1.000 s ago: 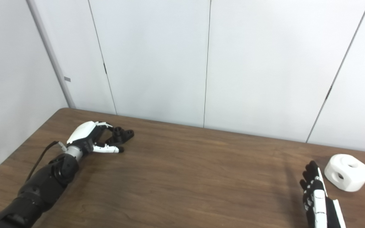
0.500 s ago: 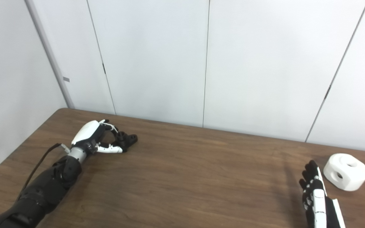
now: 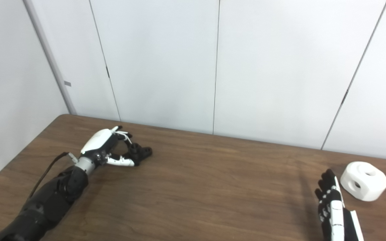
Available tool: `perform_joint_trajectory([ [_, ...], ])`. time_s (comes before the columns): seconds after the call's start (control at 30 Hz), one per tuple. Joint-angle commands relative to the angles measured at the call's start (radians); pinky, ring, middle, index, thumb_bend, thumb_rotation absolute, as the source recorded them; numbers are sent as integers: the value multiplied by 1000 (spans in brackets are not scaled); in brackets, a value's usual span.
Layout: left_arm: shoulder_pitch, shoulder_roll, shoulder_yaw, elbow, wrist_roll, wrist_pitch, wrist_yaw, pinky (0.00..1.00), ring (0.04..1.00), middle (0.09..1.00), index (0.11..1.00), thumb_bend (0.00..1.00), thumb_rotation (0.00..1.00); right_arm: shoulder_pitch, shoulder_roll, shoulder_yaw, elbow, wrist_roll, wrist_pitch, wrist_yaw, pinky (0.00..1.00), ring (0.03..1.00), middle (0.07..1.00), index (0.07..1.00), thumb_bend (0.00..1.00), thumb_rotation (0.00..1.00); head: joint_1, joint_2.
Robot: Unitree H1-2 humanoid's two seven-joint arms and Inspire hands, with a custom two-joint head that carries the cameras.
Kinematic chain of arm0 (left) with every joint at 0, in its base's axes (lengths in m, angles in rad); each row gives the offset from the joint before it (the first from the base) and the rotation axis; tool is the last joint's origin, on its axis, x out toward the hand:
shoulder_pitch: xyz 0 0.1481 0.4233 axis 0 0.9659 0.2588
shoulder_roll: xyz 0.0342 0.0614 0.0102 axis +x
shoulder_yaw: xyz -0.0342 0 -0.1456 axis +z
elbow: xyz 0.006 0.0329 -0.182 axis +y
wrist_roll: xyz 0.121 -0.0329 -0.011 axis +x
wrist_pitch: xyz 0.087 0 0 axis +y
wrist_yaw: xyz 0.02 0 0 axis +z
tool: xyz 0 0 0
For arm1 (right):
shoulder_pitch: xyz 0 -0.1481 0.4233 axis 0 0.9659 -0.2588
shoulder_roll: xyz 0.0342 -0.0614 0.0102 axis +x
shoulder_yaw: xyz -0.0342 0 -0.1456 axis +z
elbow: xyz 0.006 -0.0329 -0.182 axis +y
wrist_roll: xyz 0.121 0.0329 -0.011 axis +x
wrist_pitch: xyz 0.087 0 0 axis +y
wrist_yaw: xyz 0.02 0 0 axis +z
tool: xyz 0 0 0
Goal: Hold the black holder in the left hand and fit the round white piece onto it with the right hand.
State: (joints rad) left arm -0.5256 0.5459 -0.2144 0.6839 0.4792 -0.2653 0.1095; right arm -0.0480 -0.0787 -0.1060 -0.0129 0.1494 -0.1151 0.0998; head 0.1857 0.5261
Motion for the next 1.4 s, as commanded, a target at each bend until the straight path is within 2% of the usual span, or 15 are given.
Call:
perform_joint_trajectory([
  [0.0,-8,2,-8,-65,17,11,-21,1000,1000,862,482,524,54,23,8,4,-36,1,11,-10,1000,1000,1000,1000,341,1000,-7,1],
  [0.2,42,-38,-37,-201,6,28,-99,1000,1000,893,482,525,54,39,13,9,-144,14,50,-11,1000,1000,1000,1000,392,992,-45,11],
  [0.37,84,-80,-67,-313,8,40,-162,1000,1000,897,481,525,53,48,10,19,-233,-13,75,-18,987,996,985,985,353,981,-88,22],
  [0.43,94,-92,-80,-339,8,34,-183,1000,1000,897,481,524,53,50,11,23,-261,-21,93,-23,986,996,980,981,367,971,-102,28],
  [0.63,107,-118,-131,-377,27,7,-232,1000,1000,889,482,524,53,52,14,45,-287,-54,95,-31,979,995,978,977,370,969,-122,34],
  [0.77,113,-144,-154,-398,32,-3,-239,1000,1000,889,481,524,54,53,20,61,-291,-67,106,-33,980,999,986,986,360,970,-135,39],
  [0.93,111,-163,-174,-413,26,-8,-265,1000,1000,891,482,524,54,57,33,74,-288,-66,106,-36,980,994,981,979,422,949,-160,53],
  [1.2,114,-173,-198,-450,13,-27,-321,1000,1000,880,481,524,55,63,41,94,-311,-92,129,-40,978,1000,990,980,374,998,-203,75],
  [1.37,120,-174,-209,-461,15,-44,-331,1000,1000,877,481,524,55,63,46,108,-312,-118,128,-47,931,986,981,975,409,987,-219,79],
])
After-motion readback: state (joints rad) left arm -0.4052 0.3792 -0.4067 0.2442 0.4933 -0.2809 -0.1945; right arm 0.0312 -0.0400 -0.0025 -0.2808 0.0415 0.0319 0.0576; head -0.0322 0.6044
